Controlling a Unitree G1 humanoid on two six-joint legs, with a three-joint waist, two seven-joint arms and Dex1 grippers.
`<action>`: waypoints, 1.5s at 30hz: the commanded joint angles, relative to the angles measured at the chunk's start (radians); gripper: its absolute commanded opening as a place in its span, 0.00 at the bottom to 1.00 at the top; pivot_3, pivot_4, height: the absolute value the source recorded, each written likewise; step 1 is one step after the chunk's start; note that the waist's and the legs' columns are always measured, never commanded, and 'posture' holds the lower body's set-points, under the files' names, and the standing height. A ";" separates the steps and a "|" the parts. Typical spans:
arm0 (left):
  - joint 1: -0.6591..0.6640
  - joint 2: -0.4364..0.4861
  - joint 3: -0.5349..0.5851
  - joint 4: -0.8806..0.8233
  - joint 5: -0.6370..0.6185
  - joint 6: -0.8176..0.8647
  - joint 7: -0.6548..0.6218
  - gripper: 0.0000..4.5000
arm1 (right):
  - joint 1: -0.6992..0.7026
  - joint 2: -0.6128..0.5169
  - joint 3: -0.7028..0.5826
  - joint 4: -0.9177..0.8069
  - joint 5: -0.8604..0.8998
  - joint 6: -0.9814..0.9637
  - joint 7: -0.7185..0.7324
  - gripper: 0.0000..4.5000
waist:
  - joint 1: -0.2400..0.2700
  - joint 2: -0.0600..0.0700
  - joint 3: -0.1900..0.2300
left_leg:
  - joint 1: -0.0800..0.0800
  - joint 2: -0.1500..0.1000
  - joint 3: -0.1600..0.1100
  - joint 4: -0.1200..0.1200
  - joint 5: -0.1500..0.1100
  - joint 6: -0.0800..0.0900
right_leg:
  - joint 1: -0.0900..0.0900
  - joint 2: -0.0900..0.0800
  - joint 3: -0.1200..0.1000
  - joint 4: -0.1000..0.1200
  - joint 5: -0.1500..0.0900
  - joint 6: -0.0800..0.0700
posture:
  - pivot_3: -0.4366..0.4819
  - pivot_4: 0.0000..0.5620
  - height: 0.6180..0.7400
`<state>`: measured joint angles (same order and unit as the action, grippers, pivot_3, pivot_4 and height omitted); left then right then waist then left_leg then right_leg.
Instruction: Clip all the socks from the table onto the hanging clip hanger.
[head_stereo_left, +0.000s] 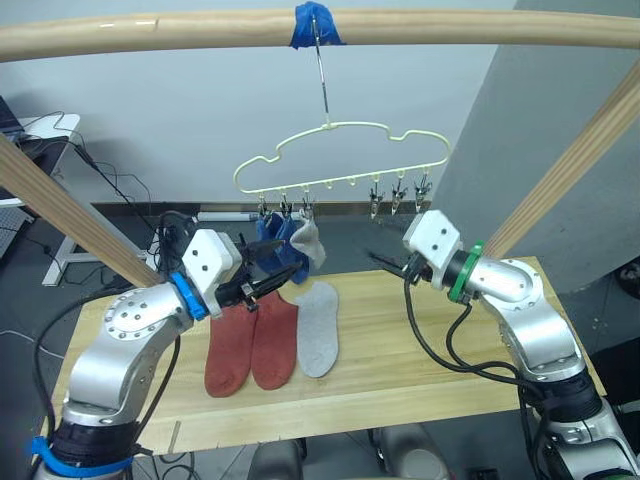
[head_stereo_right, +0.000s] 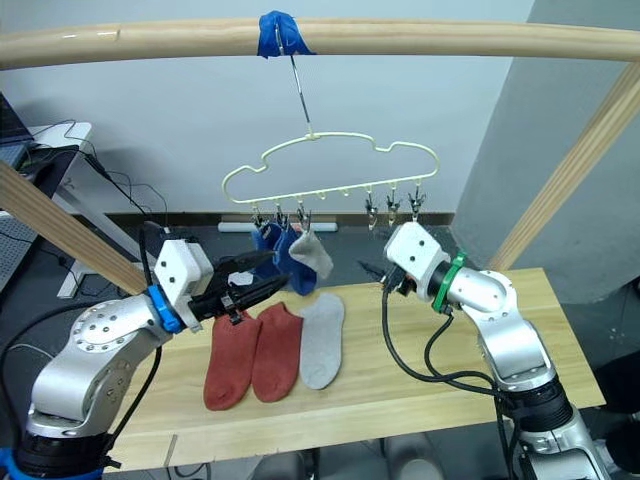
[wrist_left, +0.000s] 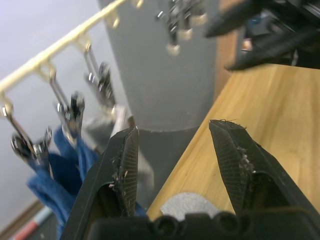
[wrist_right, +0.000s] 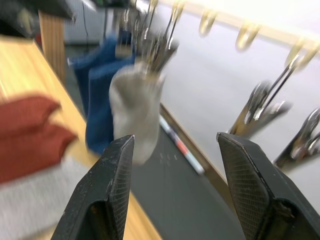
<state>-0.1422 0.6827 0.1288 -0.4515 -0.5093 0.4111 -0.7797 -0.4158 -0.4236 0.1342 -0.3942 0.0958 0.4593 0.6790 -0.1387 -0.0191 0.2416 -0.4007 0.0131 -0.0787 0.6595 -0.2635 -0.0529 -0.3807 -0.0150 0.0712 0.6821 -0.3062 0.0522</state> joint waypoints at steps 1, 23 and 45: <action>-0.010 0.038 0.030 -0.057 -0.043 0.004 -0.051 0.55 | -0.018 0.046 -0.050 -0.053 0.052 0.052 -0.061 0.61 | 0.002 0.000 0.000 | 0.000 0.000 0.000 0.000 0.000 0.000 | 0.000 0.000 0.000 0.000 0.000 0.000 | 0.33 0.37 1.00; -0.112 -0.013 -0.052 -0.010 0.007 -0.017 -0.039 0.55 | -0.135 0.178 -0.050 0.018 0.072 0.324 -0.264 0.40 | 0.001 0.000 0.000 | 0.000 -0.001 0.001 0.000 0.000 0.000 | -0.001 0.000 0.000 0.000 0.000 0.000 | 0.31 0.37 1.00; -0.118 -0.036 -0.078 0.022 0.028 -0.041 -0.057 0.55 | -0.185 0.181 -0.054 0.037 0.086 0.416 -0.298 0.40 | -0.001 0.000 0.000 | -0.001 -0.001 0.001 0.000 0.000 0.000 | -0.002 0.001 0.000 0.001 0.000 0.000 | 0.29 0.33 1.00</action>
<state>-0.2485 0.6510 0.0484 -0.4192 -0.4840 0.3917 -0.8321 -0.5793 -0.2486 0.0978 -0.3102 0.1690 0.9003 0.3856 -0.1394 -0.0190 0.2414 -0.4015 0.0122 -0.0776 0.6595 -0.2635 -0.0529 -0.3824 -0.0145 0.0715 0.6827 -0.3062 0.0521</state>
